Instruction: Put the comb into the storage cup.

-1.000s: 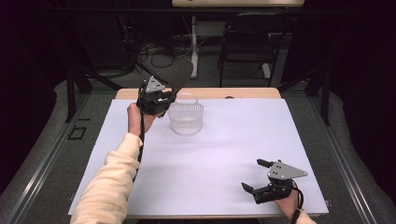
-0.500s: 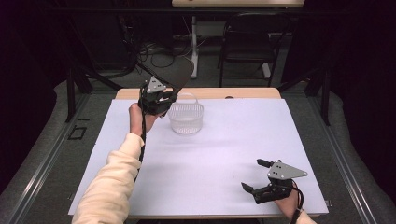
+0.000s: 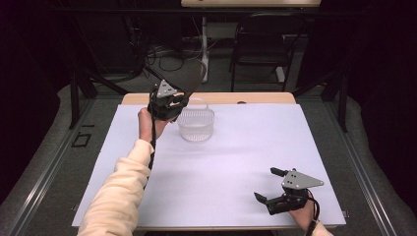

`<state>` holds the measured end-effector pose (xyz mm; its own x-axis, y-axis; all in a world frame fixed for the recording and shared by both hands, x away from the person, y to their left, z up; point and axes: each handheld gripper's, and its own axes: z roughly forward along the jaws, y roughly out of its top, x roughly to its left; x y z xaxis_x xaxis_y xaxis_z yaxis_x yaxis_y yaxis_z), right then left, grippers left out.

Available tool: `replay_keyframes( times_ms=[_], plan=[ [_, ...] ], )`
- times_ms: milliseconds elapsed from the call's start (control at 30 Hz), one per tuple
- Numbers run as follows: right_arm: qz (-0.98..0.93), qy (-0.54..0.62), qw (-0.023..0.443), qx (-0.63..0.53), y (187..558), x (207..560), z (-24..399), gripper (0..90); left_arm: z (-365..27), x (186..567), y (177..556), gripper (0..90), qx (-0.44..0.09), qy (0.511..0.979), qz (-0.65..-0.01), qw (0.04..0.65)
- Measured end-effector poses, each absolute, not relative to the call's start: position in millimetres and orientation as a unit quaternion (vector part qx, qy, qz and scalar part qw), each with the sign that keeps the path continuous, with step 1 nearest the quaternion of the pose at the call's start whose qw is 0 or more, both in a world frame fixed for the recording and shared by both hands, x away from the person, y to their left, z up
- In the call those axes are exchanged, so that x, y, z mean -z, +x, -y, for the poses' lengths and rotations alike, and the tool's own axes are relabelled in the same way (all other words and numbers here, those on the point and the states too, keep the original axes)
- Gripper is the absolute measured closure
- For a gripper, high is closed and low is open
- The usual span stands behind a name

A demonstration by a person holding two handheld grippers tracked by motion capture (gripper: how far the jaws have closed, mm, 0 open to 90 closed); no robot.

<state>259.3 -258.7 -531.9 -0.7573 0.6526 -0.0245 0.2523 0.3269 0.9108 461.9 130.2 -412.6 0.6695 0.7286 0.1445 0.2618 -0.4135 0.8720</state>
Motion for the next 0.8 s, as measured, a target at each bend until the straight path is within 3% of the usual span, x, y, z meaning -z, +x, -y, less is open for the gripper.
replay_keyframes(
  times_ms=[800],
  plan=[
    [-0.79, 0.286, 0.199, -0.505, 259.5, 532.0, 258.8, 0.0, -127.8, 409.8, 464.9, 72.1, -0.271, 0.804, -0.291, 0.442]
  ],
)
